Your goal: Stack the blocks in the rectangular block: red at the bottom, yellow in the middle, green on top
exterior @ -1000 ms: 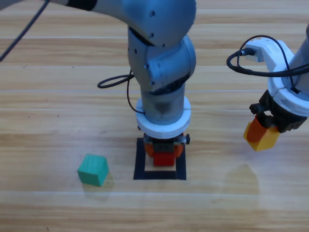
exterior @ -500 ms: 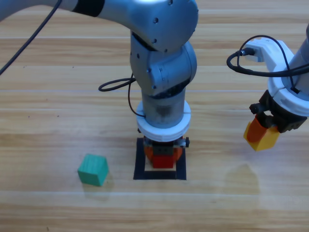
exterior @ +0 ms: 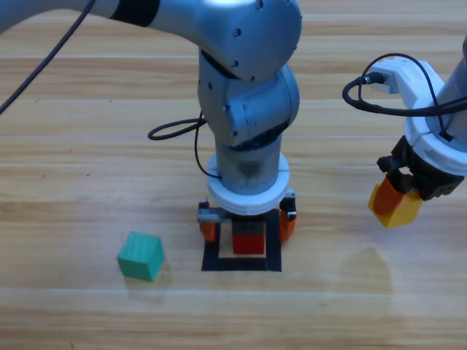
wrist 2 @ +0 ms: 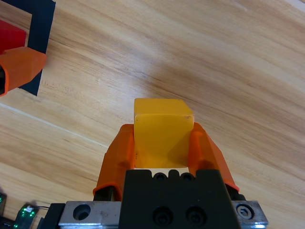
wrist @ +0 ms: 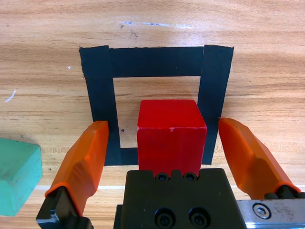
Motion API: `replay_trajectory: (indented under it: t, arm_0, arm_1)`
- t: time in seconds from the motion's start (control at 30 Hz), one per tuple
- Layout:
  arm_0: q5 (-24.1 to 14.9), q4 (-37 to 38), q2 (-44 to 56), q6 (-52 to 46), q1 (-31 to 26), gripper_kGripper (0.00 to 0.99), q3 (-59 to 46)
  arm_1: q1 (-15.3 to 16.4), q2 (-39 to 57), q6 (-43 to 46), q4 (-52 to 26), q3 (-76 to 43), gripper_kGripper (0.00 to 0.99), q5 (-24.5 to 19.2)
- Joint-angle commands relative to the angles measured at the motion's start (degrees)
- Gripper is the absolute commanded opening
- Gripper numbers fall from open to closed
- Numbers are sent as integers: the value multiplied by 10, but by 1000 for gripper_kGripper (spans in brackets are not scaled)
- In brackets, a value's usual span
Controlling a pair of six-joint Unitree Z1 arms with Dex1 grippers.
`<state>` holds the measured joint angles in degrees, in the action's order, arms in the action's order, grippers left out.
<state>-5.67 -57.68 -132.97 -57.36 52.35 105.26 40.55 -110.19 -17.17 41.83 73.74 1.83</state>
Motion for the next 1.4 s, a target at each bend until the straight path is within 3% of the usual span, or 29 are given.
replay_trajectory:
  t: [0.03, 0.23, 0.4, 0.47, 0.6, 0.7, 0.77, 0.8, 1.03, 1.4]
  arm_0:
    - [-26, -6, 37, -2, 16, 990, 8]
    - [-81, -82, 161, 36, 3, 990, 97]
    - [-141, -79, 313, 59, -8, 989, -8]
    - [-148, -64, 355, 87, -18, 962, -58]
    - [-171, 21, 459, 152, -33, 931, -204]
    - [-195, 201, 644, 164, -33, 934, -433]
    - [-170, 288, 768, 200, -33, 934, -539]
    - [-159, 289, 800, 201, -33, 934, -553]
    - [-94, 241, 804, 229, -33, 933, -552]
    - [-83, 224, 829, 263, -33, 934, -575]
  arm_1:
    - [33, 13, -17, 14, -8, 0, -19]
    - [67, -15, -77, 71, 51, 0, -31]
    - [111, -51, -138, 131, 127, 0, -36]
    - [124, -77, -161, 155, 164, 0, -35]
    - [147, -132, -207, 193, 245, 0, -33]
    - [168, -173, -235, 223, 311, 0, -39]
    - [181, -201, -254, 248, 352, 0, -46]
    - [186, -214, -263, 260, 375, 0, -51]
    - [211, -282, -306, 318, 497, 0, -73]
    - [211, -363, -332, 369, 606, 0, -87]
